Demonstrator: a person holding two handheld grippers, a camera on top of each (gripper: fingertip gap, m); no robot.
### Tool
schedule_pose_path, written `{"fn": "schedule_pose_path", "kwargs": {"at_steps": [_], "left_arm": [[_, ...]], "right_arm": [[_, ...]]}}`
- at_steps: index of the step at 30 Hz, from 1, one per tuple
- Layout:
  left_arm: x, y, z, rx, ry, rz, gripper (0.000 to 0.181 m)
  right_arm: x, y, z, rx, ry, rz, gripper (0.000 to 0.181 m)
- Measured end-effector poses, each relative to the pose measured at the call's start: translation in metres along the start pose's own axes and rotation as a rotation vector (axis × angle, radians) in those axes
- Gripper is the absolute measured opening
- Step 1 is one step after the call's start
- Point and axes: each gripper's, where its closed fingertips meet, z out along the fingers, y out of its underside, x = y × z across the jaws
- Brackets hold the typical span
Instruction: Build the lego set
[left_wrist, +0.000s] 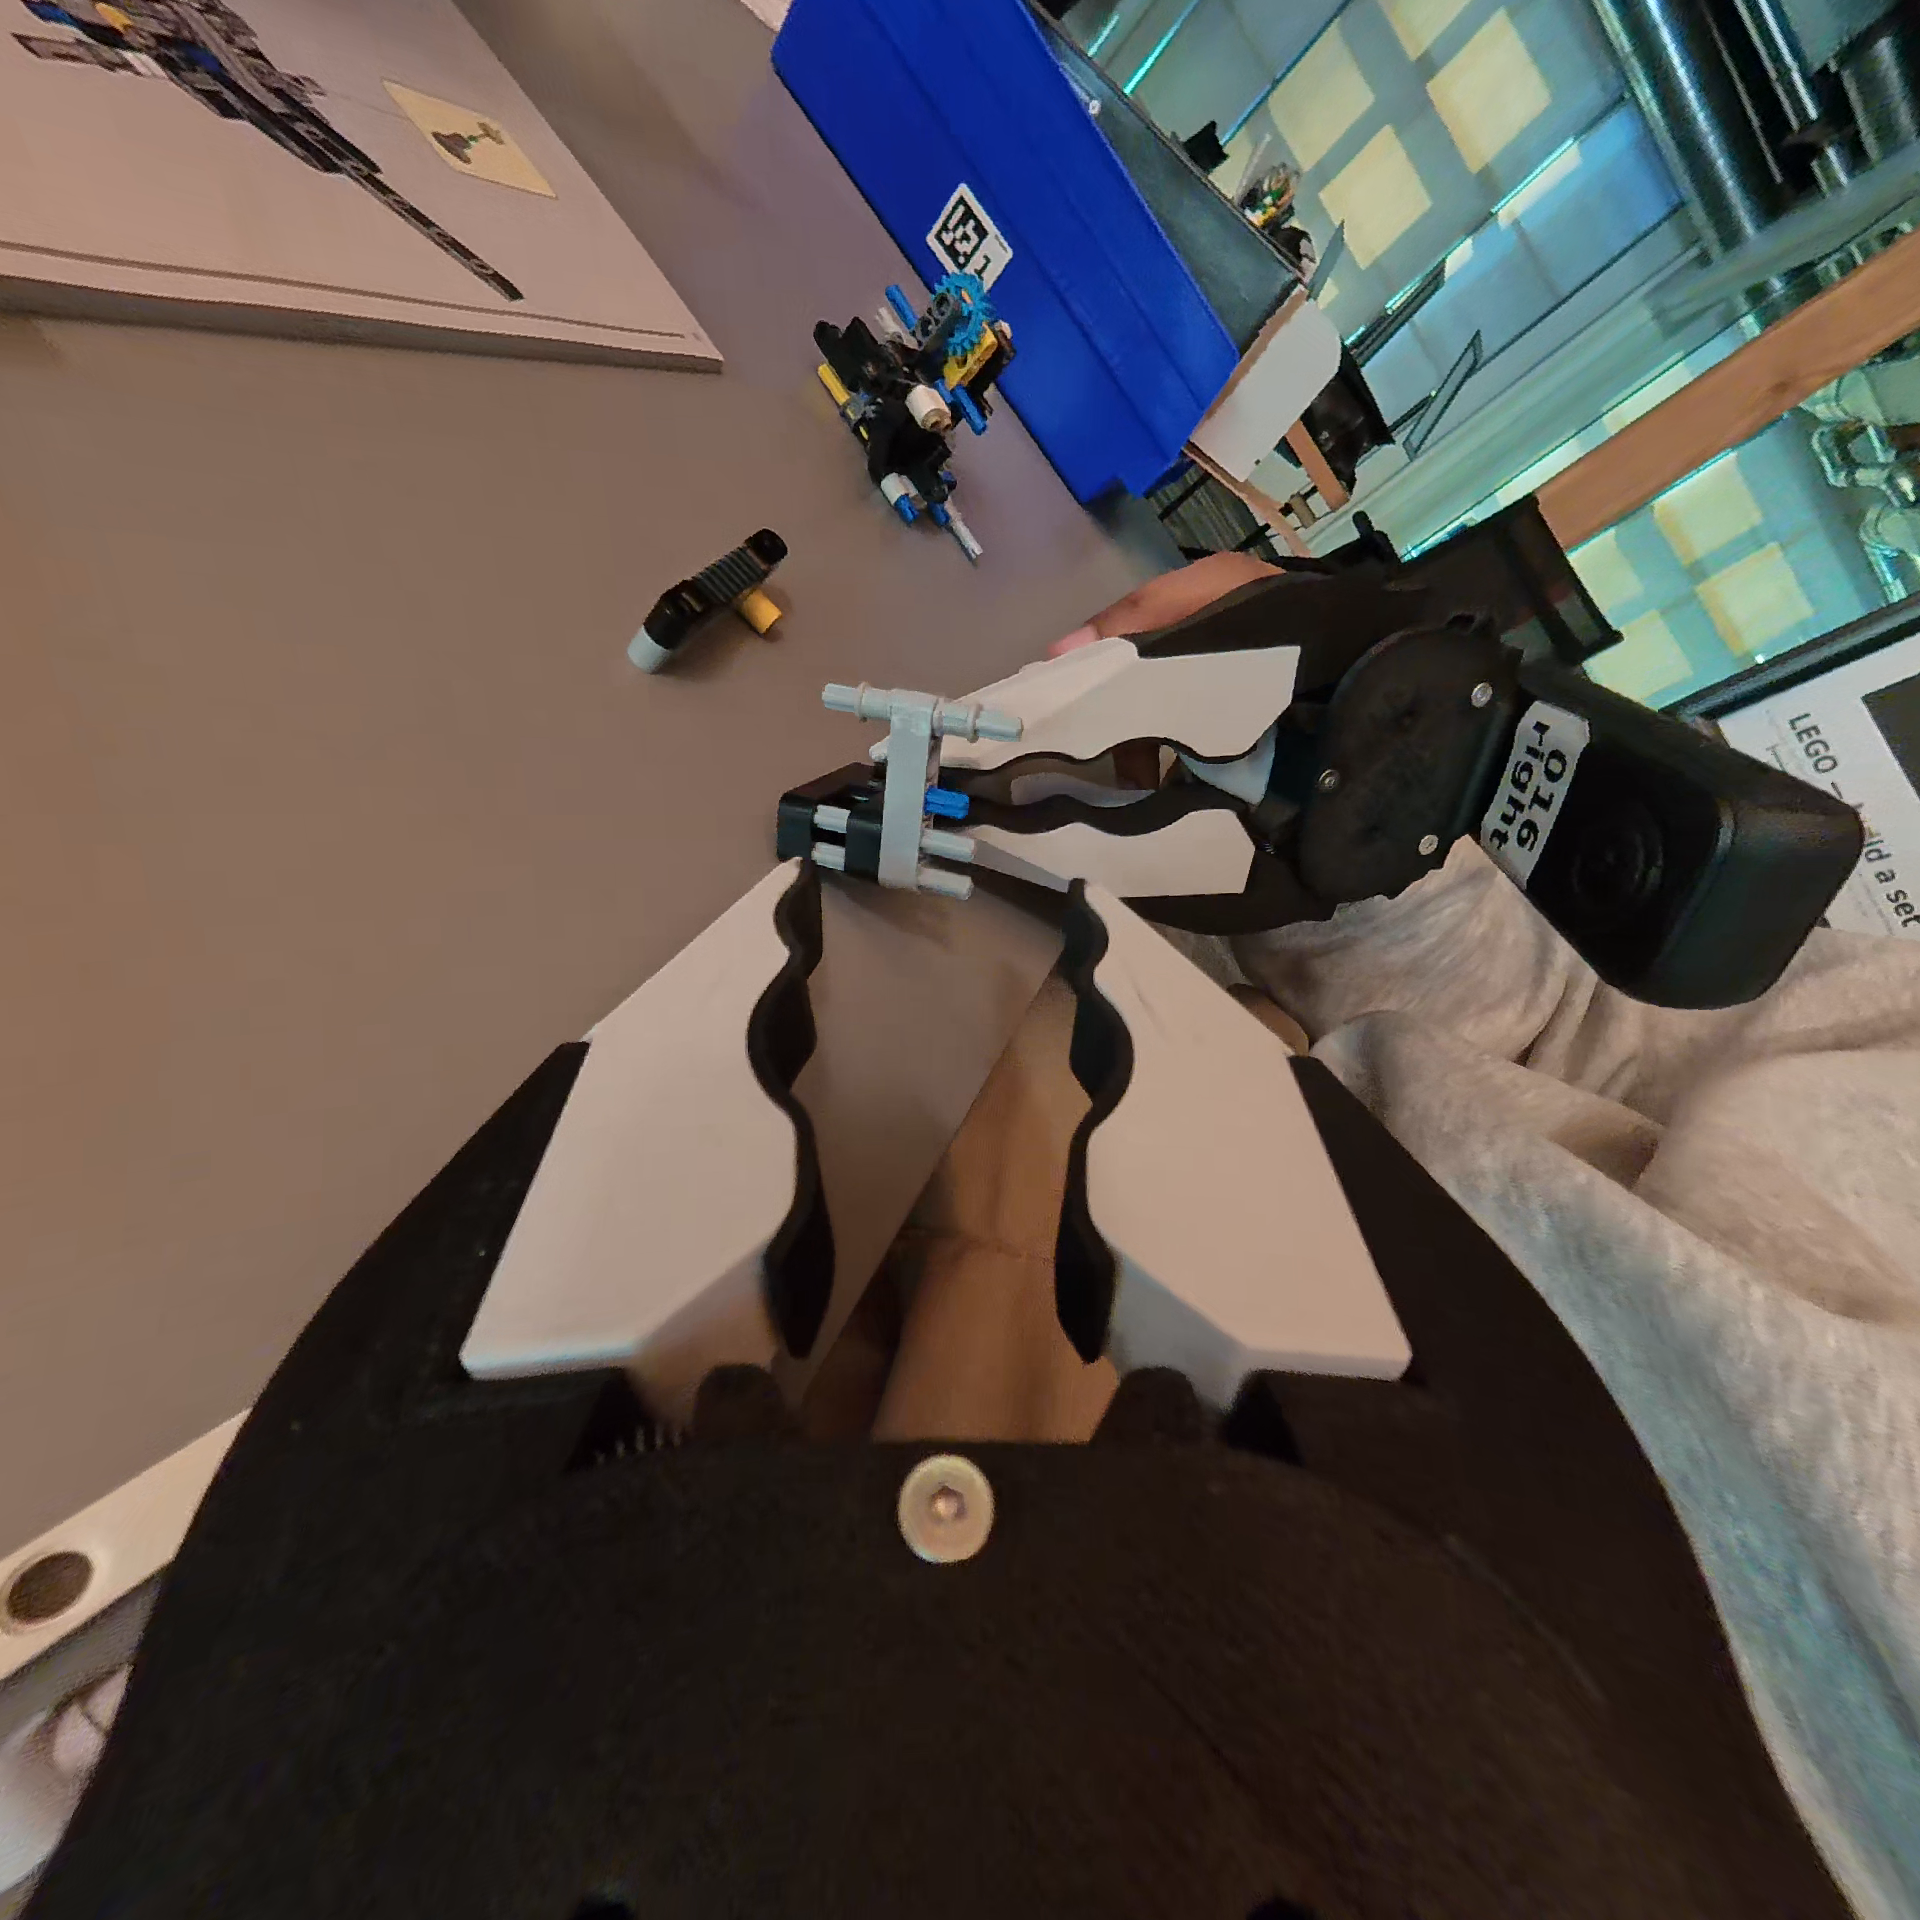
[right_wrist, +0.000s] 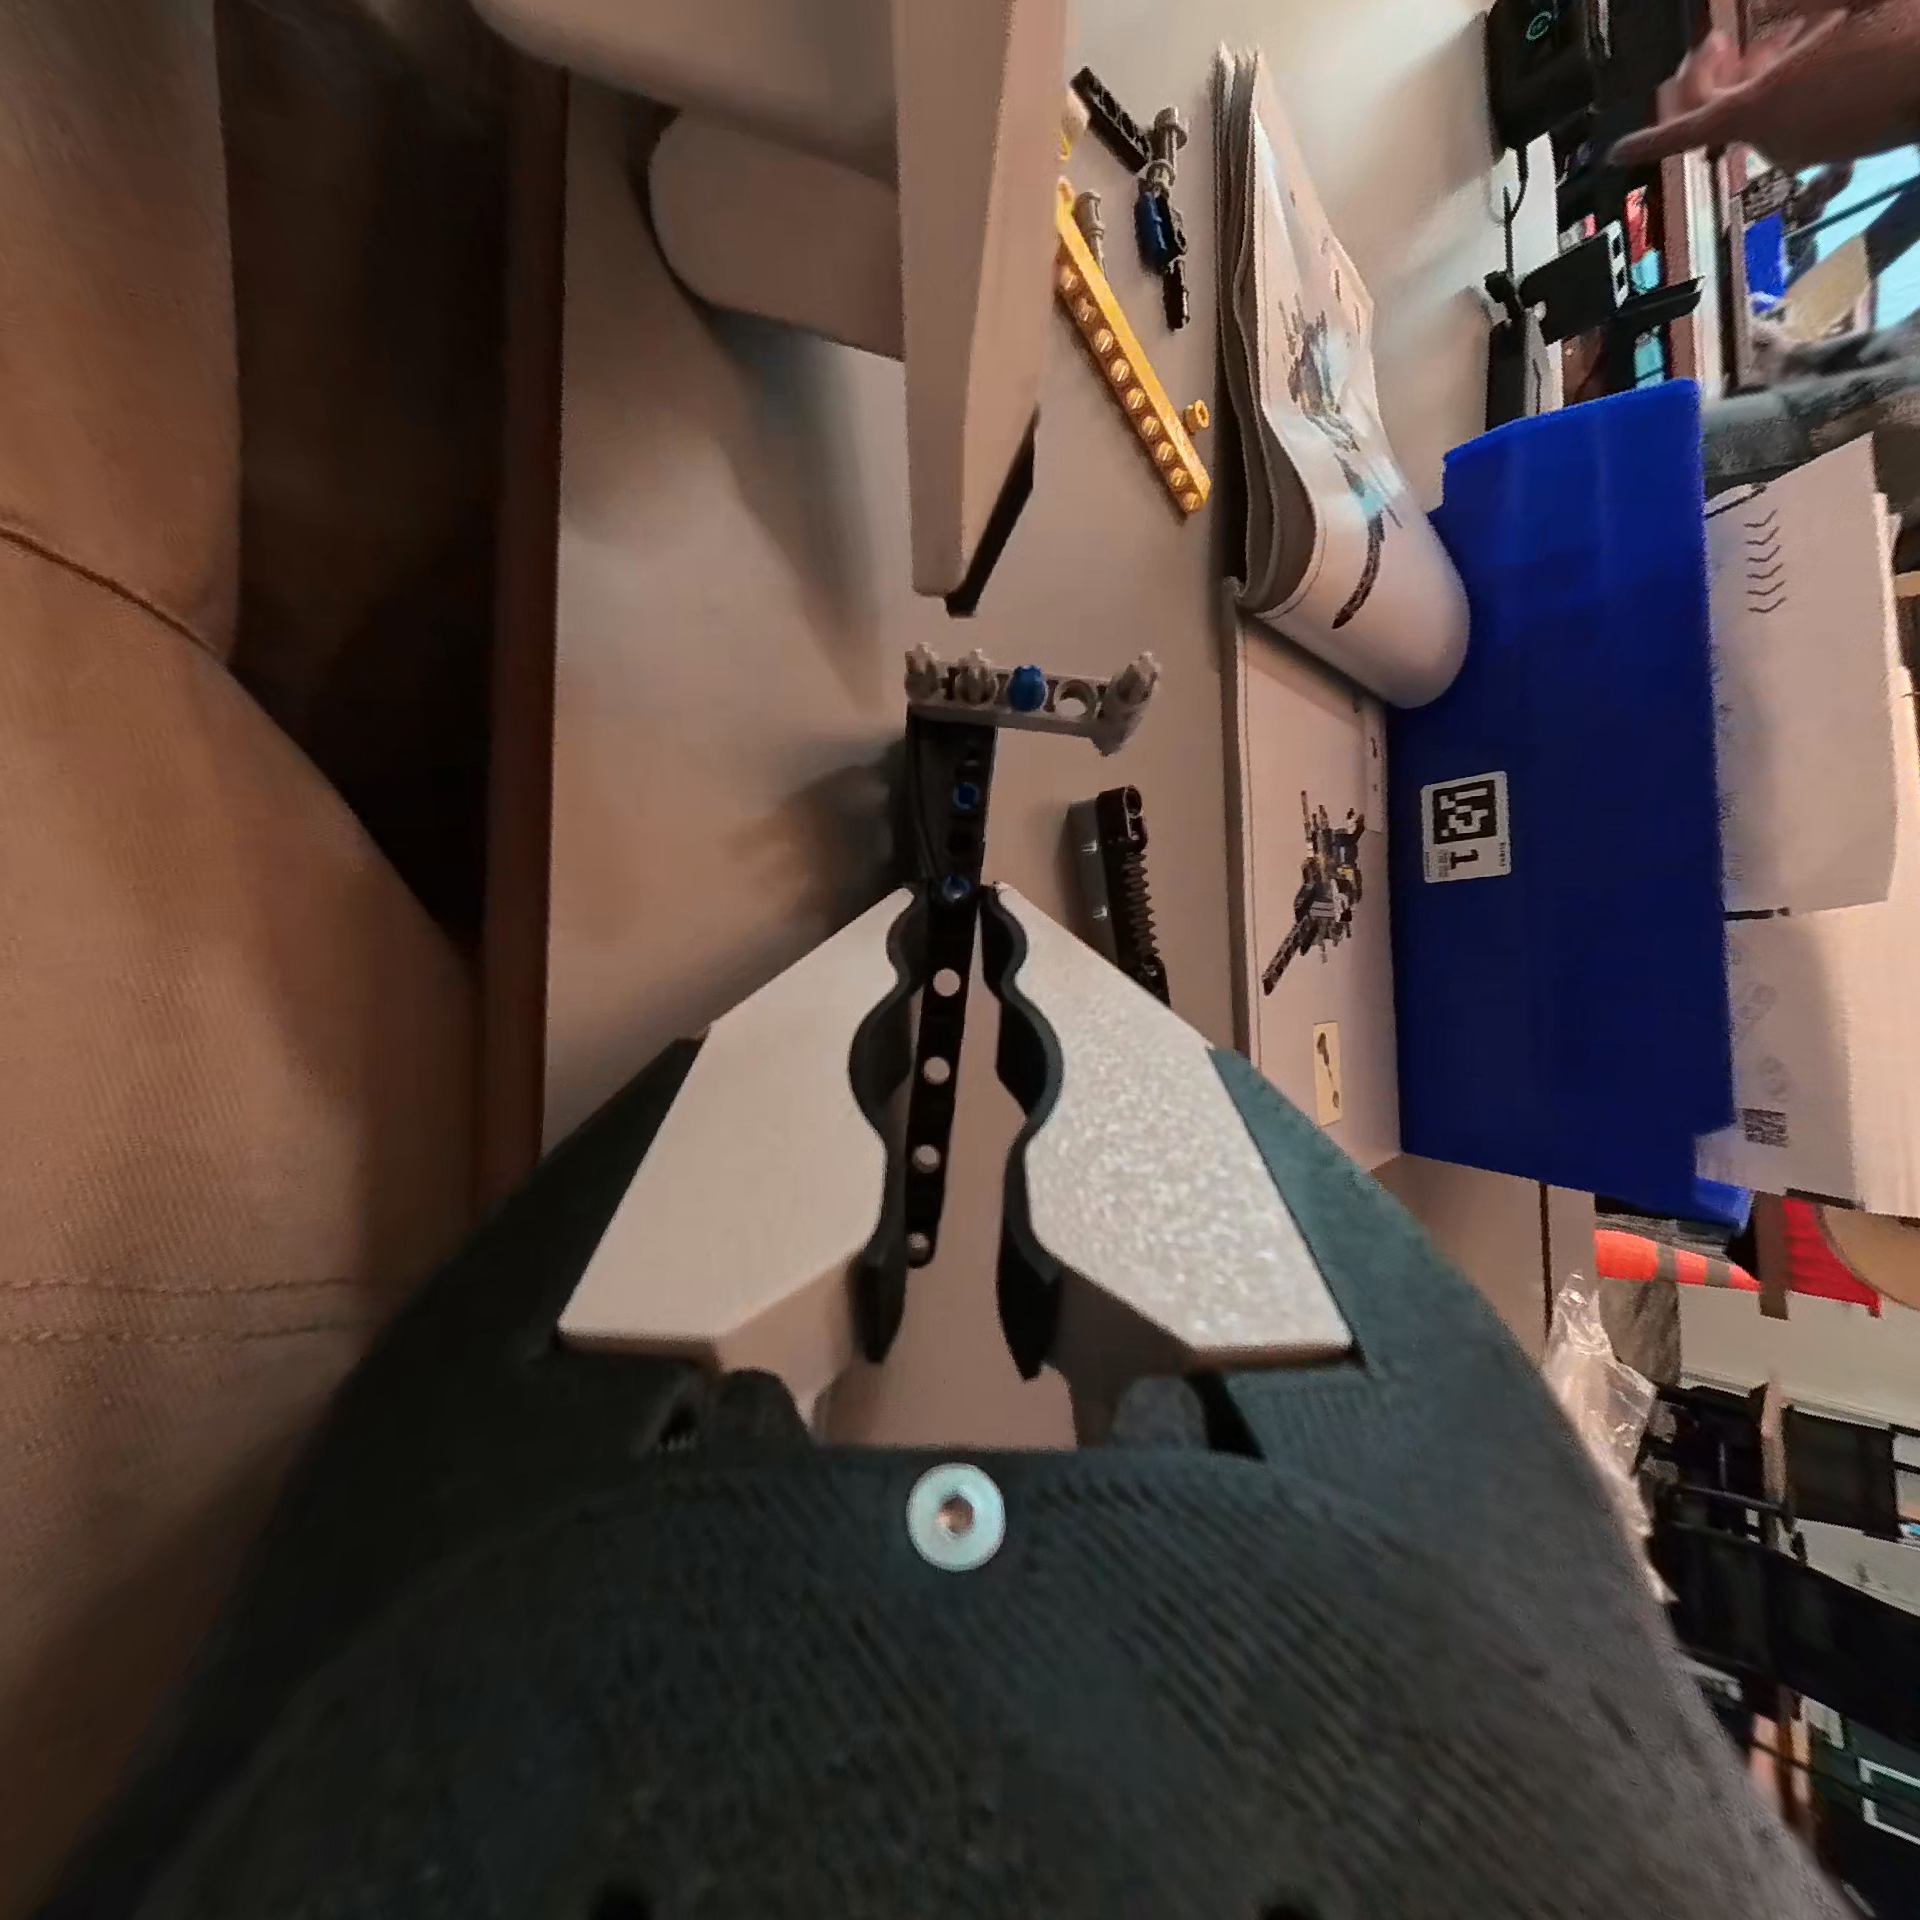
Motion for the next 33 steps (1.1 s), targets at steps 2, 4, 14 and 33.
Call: {"fn": "schedule_pose_path", "kwargs": {"at_steps": [2,4,14,33], "left_arm": [[0.000,0.000,0.001,-0.002,-0.012,0.012,0.044],[-0.001,0.001,0.002,-0.003,-0.032,0.029,0.043],[-0.007,0.003,0.001,-0.013,-0.070,-0.017,0.029],[-0.006,-0.009,-0.013,0.034,-0.046,-0.066,0.031]], "right_arm": [[-0.001,-0.001,0.000,0.000,0.002,-0.016,0.010],[-0.002,-0.002,-0.001,0.007,0.002,-0.025,0.011],[-0.003,-0.002,-0.006,0.062,-0.061,0.080,0.021],[-0.011,-0.008,-0.021,0.123,-0.282,0.359,0.062]]}}
